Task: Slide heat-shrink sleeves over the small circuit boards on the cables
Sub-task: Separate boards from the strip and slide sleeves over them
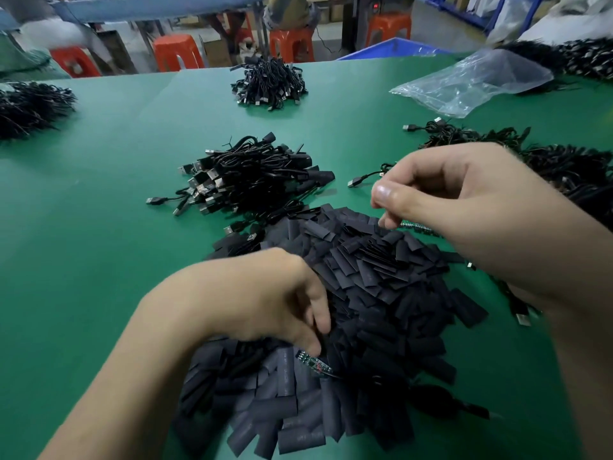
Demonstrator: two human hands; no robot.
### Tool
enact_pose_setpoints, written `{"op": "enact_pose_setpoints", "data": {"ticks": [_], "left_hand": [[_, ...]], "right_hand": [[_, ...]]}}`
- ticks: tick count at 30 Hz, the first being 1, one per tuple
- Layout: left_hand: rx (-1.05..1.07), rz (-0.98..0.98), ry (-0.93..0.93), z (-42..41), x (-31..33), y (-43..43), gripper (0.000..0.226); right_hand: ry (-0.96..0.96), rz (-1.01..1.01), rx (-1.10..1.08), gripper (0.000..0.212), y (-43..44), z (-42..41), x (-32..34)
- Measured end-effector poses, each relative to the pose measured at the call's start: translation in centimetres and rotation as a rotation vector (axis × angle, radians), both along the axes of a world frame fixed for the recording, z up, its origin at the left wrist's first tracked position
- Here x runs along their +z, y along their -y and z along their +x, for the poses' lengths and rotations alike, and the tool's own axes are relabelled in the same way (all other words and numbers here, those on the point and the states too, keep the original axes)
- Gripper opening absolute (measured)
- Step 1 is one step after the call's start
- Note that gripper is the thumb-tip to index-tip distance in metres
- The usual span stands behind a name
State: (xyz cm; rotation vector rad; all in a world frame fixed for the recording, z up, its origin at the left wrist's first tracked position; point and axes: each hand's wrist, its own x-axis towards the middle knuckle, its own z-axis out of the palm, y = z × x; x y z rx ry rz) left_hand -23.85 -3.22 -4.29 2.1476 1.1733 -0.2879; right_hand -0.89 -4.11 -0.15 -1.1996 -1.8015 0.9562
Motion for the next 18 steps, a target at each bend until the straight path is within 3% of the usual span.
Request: {"op": "enact_pose_setpoints", "data": {"ticks": [4, 9, 13, 18], "left_hand": [[-0.021, 0.08, -0.181, 1.6, -2.1, 1.2, 0.039], [-0.012, 0.064, -0.14, 1.8, -2.2, 1.2, 0.022], [-0.019, 0.037, 0.173, 0.5, 1.1, 1.5, 0.011], [0.222, 0.032, 0.713, 0.3, 3.7, 1.6, 0.01]], "right_hand": [[0.05, -0.03, 0.059, 0.019, 0.1, -0.2, 0.0], [0.09, -0.068, 0.115, 0.022, 0.1, 0.2, 0.1], [0.155, -0.127, 0.203, 0.023, 0.1, 0.1, 0.0], [0.286, -0.218, 0.368, 0.049, 0.6, -0.1, 0.0]]}}
